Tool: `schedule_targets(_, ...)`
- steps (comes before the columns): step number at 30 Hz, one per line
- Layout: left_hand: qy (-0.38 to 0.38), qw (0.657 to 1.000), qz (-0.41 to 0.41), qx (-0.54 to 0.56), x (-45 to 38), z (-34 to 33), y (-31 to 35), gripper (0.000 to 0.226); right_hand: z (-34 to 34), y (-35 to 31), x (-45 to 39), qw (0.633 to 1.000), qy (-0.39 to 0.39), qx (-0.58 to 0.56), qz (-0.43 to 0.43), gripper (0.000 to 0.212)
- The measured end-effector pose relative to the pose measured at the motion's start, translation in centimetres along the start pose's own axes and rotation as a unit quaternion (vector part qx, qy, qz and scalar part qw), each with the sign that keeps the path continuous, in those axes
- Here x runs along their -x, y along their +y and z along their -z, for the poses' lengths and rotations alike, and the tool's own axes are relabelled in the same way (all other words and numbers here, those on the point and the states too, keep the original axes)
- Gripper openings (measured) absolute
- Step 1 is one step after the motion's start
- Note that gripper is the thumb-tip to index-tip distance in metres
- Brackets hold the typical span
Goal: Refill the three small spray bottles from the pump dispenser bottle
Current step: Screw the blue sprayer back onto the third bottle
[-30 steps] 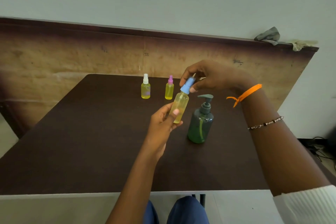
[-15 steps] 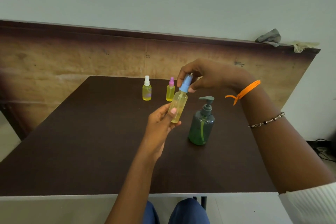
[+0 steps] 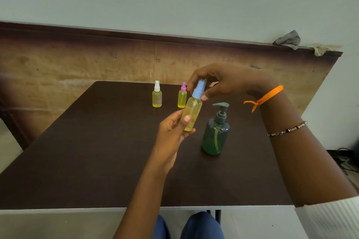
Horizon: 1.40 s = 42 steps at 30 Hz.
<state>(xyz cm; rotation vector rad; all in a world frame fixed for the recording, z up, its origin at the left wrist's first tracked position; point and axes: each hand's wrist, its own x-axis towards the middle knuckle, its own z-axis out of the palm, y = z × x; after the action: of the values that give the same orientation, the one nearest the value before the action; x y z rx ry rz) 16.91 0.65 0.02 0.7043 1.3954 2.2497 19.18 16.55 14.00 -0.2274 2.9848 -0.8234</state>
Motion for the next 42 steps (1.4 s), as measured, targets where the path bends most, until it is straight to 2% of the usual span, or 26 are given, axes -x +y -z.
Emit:
schedule_targets(4, 0.006, 1.000, -0.015, -0.008, 0.1, -0.1, 0.1, 0.019, 0.0, -0.6, 0.2, 0.999, -0.004, -0.018, -0.046, 0.005)
schedule_targets(6, 0.006, 1.000, -0.015, -0.006, 0.1, -0.1, 0.1, 0.018, -0.3, -0.5, -0.1, 0.997, 0.020, 0.048, -0.065, 0.026)
schedule_targets(7, 0.006, 1.000, -0.014, -0.004, 0.1, -0.1, 0.1, 0.018, -0.3, -0.4, -0.2, 0.995, 0.035, 0.067, -0.063, 0.029)
schedule_targets(10, 0.006, 1.000, -0.011, 0.001, 0.1, -0.1, 0.2, 0.019, 0.2, -0.4, 0.1, 0.998, 0.051, 0.028, -0.009, 0.024)
schedule_targets(13, 0.010, 1.000, -0.012, 0.002, 0.1, 0.0, 0.2, 0.019, 1.0, -0.6, 0.7, 0.999, 0.005, 0.029, 0.034, 0.031)
schedule_targets(17, 0.013, 0.999, -0.027, -0.018, 0.2, -0.2, 0.2, 0.020, 0.7, -1.0, 0.4, 0.999, 0.009, 0.041, -0.019, 0.006)
schedule_targets(20, 0.010, 0.999, -0.029, -0.014, 0.2, -0.3, 0.4, 0.020, 0.6, -0.2, 0.1, 0.994, 0.045, 0.088, -0.038, 0.029)
schedule_targets(22, 0.008, 1.000, -0.028, -0.008, 0.2, -0.3, 0.5, 0.020, 0.4, -0.1, 0.2, 0.998, 0.055, 0.040, -0.006, 0.027)
schedule_targets(24, 0.008, 1.000, -0.023, 0.002, 0.2, -0.4, 0.6, 0.020, 0.5, 0.1, 0.5, 0.999, 0.016, 0.017, 0.049, 0.035)
schedule_targets(26, 0.009, 1.000, -0.022, 0.004, 0.2, -0.4, 0.7, 0.020, 0.4, 0.4, 0.7, 0.996, -0.016, -0.002, 0.086, 0.033)
schedule_targets(33, 0.027, 0.998, -0.029, -0.043, 0.1, -0.6, 0.7, 0.020, 0.2, 1.5, 1.1, 0.997, 0.017, -0.042, 0.056, 0.028)
schedule_targets(36, 0.014, 0.998, -0.024, -0.048, 0.0, -0.7, 0.9, 0.019, -0.6, 1.5, 0.9, 0.993, 0.076, -0.071, 0.061, 0.023)
schedule_targets(39, -0.036, 0.999, 0.026, 0.031, 0.3, -1.0, 1.4, 0.033, -2.3, 1.2, 0.9, 0.967, 0.153, -0.191, 0.065, 0.014)
schedule_targets(42, -0.094, 0.974, 0.102, 0.179, 0.5, -1.1, 2.0, 0.048, -4.6, 1.3, 1.1, 0.919, 0.128, -0.364, 0.077, 0.021)
